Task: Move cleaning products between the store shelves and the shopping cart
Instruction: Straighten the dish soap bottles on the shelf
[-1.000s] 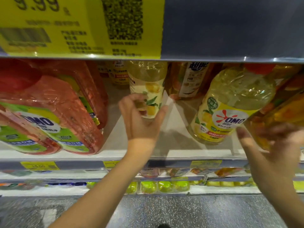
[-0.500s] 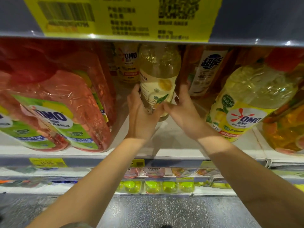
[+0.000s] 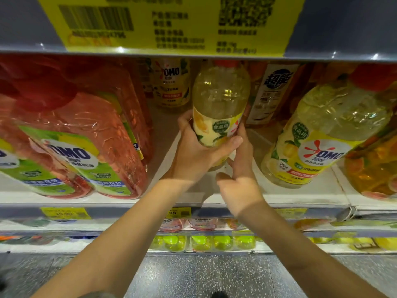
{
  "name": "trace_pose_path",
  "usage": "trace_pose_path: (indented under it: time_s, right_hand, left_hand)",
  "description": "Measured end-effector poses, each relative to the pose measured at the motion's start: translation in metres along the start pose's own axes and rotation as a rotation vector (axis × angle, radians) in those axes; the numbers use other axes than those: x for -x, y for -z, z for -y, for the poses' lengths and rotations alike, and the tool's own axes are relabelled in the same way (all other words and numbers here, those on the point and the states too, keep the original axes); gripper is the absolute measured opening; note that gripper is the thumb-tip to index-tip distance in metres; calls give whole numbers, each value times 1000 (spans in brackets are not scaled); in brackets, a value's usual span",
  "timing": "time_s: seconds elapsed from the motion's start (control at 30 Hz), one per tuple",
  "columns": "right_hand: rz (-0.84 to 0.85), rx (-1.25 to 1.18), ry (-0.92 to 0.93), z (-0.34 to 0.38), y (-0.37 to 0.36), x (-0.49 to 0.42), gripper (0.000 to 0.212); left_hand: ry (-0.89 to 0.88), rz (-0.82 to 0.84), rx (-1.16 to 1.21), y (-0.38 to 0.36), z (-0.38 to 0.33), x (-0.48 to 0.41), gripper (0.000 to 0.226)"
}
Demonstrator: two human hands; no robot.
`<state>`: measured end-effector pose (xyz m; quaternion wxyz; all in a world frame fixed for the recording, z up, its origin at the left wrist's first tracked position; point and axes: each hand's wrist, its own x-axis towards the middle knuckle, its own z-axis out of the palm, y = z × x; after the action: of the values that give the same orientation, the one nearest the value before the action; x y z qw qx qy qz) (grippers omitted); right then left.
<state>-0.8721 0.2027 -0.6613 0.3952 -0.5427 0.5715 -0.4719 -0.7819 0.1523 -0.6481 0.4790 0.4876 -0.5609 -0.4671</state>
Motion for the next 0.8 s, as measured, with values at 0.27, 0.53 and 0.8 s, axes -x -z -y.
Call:
trace_pose_path:
  time_s: [0.27,0.53,0.8]
  right_hand:
    - [-49,-187,64,-12,36,-1,82]
    - [315,-64,-4,-4,45,-53,107]
    - [-52,127,119,-27,-2,-56,103]
  left_hand:
    - [-89,-31,-209,20,2,-10,67]
    - [-49,154,35,47,8,-14,44]
    - [-150,-213,-158,25,28,5,81]
